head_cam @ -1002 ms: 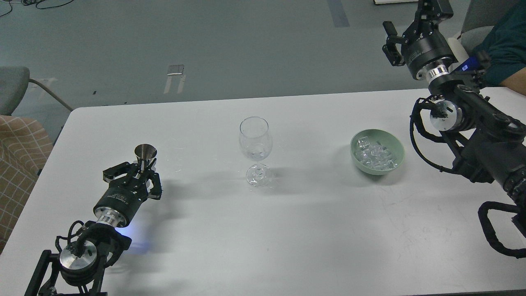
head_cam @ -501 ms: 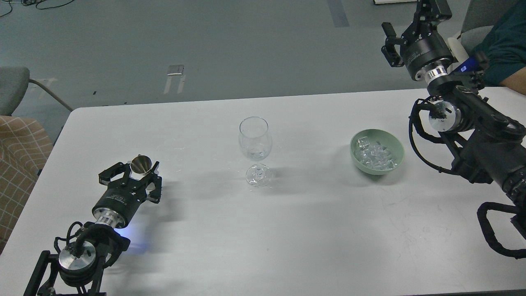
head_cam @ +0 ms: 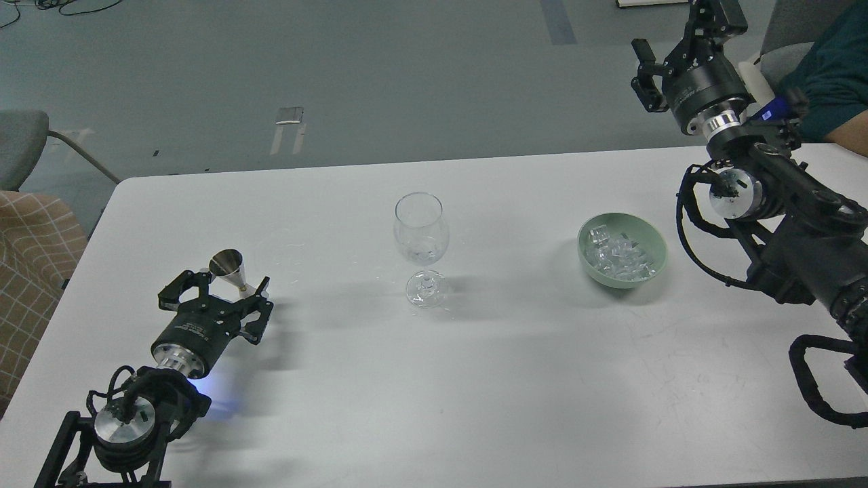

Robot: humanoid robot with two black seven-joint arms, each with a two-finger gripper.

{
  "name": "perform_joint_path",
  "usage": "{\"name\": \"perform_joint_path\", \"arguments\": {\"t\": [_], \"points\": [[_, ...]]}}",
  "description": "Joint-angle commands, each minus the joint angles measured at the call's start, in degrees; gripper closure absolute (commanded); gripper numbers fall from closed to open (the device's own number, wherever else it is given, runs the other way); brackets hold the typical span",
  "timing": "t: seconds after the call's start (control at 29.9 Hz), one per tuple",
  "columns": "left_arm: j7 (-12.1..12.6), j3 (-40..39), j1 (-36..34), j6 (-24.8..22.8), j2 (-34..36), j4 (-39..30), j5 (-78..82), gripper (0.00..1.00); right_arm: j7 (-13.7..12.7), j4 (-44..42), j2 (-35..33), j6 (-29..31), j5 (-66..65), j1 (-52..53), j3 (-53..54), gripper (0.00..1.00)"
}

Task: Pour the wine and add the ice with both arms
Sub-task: 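Open the left gripper and withdraw the left arm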

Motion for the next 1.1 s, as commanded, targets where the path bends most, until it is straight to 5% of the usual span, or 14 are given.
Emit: {"name": "perform_joint_path", "arguments": {"t": [0.0,0.17,0.4,0.73,0.87,0.94,1.07], "points": [[0.25,-0.2,0.55,-0.63,1.5,0.0,-0.1,0.02,0.0,0.0,0.0,0.01,0.0,0.0,0.08,0.0],[1.66,-1.43,2.56,-3.27,2.9,-0.26,-0.19,0.02,0.0,0.0,-0.18,0.01,0.0,0.0,0.08,0.0],[8.74,-6.61,10.03,-15.37,3.35,-1.23,-3.17,0.02,0.0,0.52,-0.62,0.01,0.0,0.0,-0.01,0.0],[8.74,-12.15,14.17,-16.77,9.4,-1.14,-3.18,0.02,-0.58,10.7,-9.92,0.45,-1.23,-4.74,-2.99,0.0],[8.74,-15.76,12.15,-16.77,16.17,-0.61,-2.3,0.02,-0.49,21.6,-21.34,-0.16,-5.53,-5.98,-13.01,0.0],[7.37,-15.94,10.39,-16.77,18.46,-0.61,-1.94,0.02,-0.49,24.52,-24.44,-0.96,-8.0,-6.15,-14.6,0.0],[0.19,-16.02,1.81,-16.77,22.94,-0.87,9.08,0.02,-0.49,33.29,-31.98,-4.2,-18.25,-8.78,-15.57,0.0]]}}
